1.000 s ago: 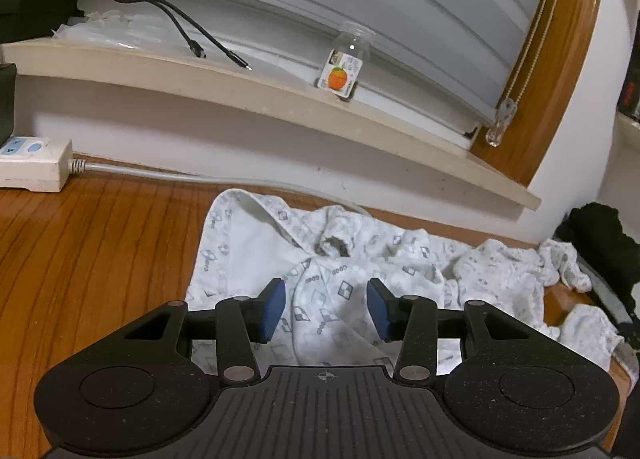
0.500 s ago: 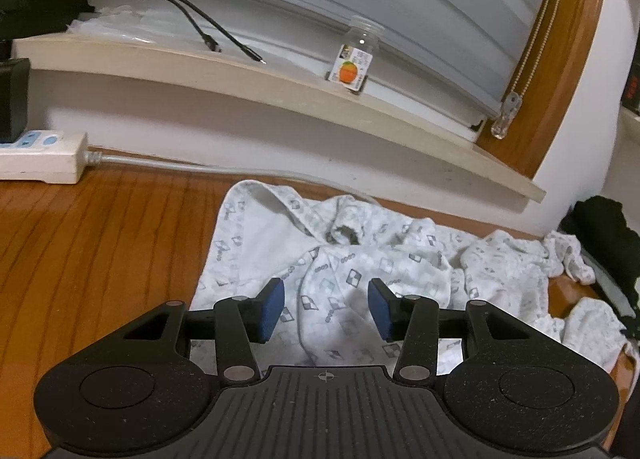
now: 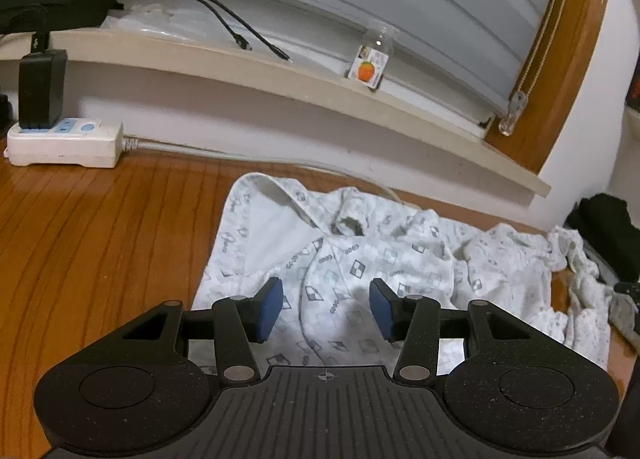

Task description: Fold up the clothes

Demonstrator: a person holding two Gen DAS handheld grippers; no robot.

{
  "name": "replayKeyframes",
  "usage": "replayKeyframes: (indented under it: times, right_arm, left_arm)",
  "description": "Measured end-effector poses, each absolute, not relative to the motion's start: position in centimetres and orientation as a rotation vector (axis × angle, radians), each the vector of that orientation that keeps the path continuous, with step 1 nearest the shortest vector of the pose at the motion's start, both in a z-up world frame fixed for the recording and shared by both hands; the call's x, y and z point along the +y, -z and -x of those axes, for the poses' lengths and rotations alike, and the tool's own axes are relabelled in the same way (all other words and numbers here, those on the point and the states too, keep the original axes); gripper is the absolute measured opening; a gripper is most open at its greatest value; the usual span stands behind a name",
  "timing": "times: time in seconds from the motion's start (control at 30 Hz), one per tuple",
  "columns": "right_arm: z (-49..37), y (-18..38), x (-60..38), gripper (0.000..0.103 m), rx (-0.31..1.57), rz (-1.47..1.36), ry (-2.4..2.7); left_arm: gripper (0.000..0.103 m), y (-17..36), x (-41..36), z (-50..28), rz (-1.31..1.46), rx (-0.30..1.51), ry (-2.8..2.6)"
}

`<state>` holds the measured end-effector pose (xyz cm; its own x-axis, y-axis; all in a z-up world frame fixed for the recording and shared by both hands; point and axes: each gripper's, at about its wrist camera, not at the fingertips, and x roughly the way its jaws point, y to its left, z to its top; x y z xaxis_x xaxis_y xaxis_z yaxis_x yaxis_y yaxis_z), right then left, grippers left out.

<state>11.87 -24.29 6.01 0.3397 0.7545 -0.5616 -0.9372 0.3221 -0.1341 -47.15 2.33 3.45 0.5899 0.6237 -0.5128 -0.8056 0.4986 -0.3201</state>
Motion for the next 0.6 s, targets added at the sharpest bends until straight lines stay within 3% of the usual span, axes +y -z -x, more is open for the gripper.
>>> replayKeyframes:
  times: [0.03, 0.2, 0.37, 0.6]
  right_arm:
    - [-11.5, -6.0, -24.3, 0.036, 0.443, 0.472, -1.172]
    - [-8.9, -6.2, -23.2, 0.037, 0.452, 0.438, -1.265]
    - [-5.4, -4.5, -20.3, 0.037, 0.495, 0.416, -1.35]
    - [-3.7, -2.6, -17.6, 0.037, 0.509, 0.423, -1.383]
  left_arm:
    - [0.054, -3.5, 2.3, 47.0, 0.558, 0.36, -0.888]
    - [0.052, -4.6, 2.5, 46.4, 0.501, 0.383, -0.899]
    - [0.033, -6.0, 5.0, 45.6, 0.54, 0.396, -0.875]
    - [0.034, -5.1, 10.3, 42.2, 0.648, 0.504, -0.862]
